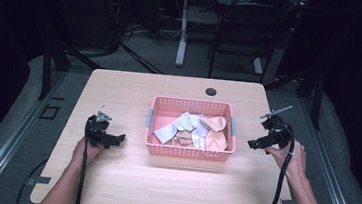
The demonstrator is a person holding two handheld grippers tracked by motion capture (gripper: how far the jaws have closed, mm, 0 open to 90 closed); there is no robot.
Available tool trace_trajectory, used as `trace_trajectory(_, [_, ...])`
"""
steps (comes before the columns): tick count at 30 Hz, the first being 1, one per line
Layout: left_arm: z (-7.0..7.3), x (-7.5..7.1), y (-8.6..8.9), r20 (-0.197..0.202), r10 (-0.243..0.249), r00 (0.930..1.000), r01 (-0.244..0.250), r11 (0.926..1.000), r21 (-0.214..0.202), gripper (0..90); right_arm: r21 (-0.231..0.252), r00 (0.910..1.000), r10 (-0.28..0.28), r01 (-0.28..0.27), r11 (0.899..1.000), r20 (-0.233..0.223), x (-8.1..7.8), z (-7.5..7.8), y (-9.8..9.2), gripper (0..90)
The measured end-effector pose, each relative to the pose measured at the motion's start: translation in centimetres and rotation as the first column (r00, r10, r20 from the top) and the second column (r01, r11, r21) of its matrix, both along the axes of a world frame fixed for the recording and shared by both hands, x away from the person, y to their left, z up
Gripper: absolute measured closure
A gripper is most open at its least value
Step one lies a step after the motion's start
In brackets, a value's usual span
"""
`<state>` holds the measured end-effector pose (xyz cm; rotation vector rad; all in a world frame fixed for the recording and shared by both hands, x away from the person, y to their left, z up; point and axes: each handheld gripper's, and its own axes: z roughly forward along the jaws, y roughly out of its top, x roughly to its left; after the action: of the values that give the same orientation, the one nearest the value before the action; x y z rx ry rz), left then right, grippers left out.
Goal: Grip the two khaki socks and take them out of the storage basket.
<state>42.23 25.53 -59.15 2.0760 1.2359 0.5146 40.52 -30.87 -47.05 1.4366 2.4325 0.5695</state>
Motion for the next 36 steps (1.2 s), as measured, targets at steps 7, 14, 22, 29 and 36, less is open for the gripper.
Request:
trace_trajectory(7, [0.0,0.0,0.0,0.000,0.000,1.0000,0.000,1.0000,0.000,0.0,-0.009,0.9990,0.040,-0.040,0.999,0.018,1.0,2.0,2.3,0.0])
trace_trajectory(14, [0.0,0.0,0.0,0.000,0.000,1.0000,0.000,1.0000,0.000,0.0,-0.015,0.9964,0.080,-0.080,0.997,0.027,2.3,3.9,4.9,0.0])
trace_trajectory(22, [0.0,0.0,0.0,0.000,0.000,1.0000,0.000,1.0000,0.000,0.0,-0.027,0.9925,0.122,-0.121,0.992,0.010,4.3,4.4,8.2,0.0])
trace_trajectory(29, [0.0,0.0,0.0,0.000,-0.001,1.0000,0.001,1.0000,0.000,0.0,-0.039,0.9863,0.162,-0.164,0.986,-0.030,6.2,3.1,11.4,2.4])
trace_trajectory(36, [0.0,0.0,0.0,-0.001,-0.005,1.0000,0.005,1.0000,0.001,0.0,-0.036,0.9800,0.184,-0.187,0.982,-0.077,7.8,0.9,13.9,23.2])
